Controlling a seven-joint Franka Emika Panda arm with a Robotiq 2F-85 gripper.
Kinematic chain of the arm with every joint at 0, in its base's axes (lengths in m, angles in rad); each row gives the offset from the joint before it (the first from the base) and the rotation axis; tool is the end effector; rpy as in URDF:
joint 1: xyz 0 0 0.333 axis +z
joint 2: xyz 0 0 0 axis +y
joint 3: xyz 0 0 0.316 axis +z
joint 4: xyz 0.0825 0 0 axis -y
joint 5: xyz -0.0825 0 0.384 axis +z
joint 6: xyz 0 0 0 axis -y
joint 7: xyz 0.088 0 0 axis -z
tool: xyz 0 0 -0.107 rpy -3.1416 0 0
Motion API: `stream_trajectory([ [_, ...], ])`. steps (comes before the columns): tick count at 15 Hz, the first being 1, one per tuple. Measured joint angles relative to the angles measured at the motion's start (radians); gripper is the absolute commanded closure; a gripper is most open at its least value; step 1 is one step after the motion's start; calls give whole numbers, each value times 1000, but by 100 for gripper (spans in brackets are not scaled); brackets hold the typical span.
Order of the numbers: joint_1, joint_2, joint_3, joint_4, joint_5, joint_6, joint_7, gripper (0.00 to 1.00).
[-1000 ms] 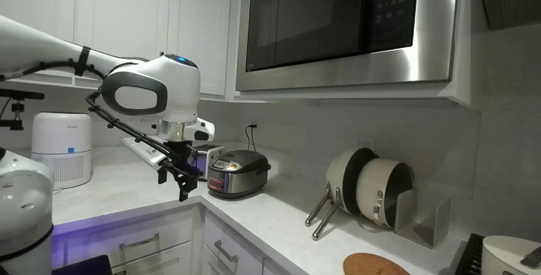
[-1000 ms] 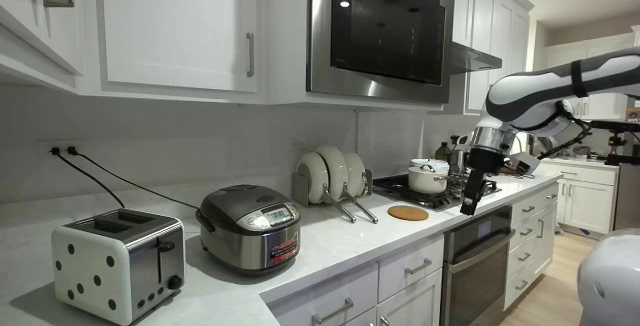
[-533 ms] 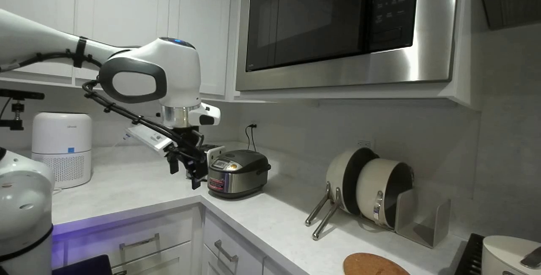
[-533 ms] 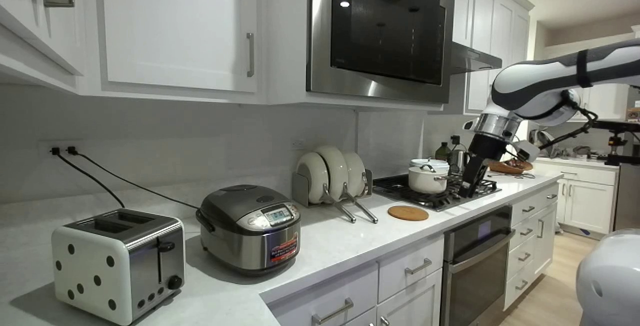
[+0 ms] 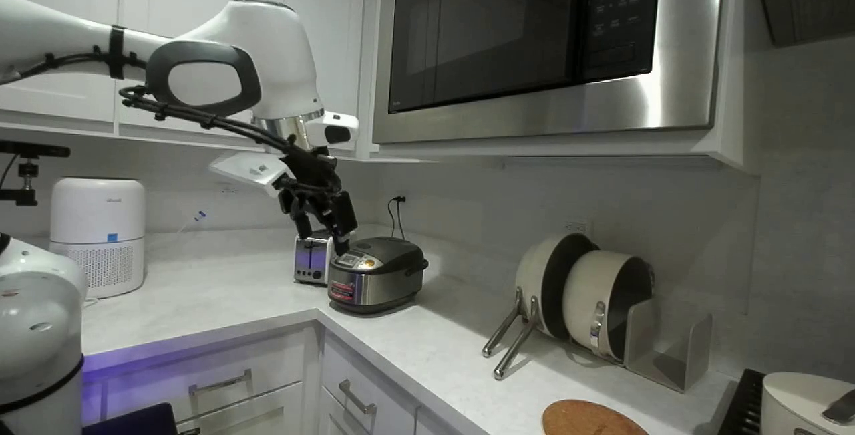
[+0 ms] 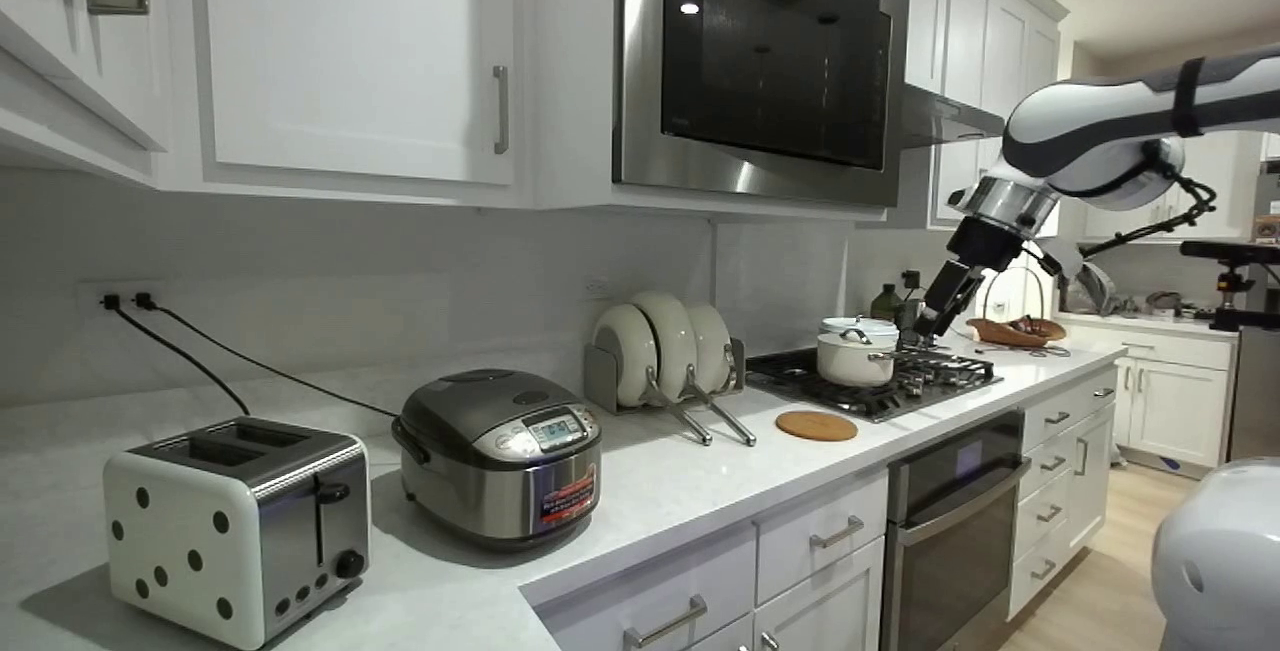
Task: Open the microwave door
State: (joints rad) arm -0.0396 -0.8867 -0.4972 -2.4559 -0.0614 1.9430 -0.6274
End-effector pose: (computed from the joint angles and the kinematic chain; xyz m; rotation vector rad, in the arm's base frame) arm 0.2710 -0.2119 0.5720 -2.9297 -0.3106 -0.6309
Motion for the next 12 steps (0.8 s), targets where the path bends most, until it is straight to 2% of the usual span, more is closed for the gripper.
stream_trajectory([
  [7, 0, 13, -6, 105, -18, 133, -32, 0],
  [12, 0, 27, -37, 209, -28, 152, -60, 0],
])
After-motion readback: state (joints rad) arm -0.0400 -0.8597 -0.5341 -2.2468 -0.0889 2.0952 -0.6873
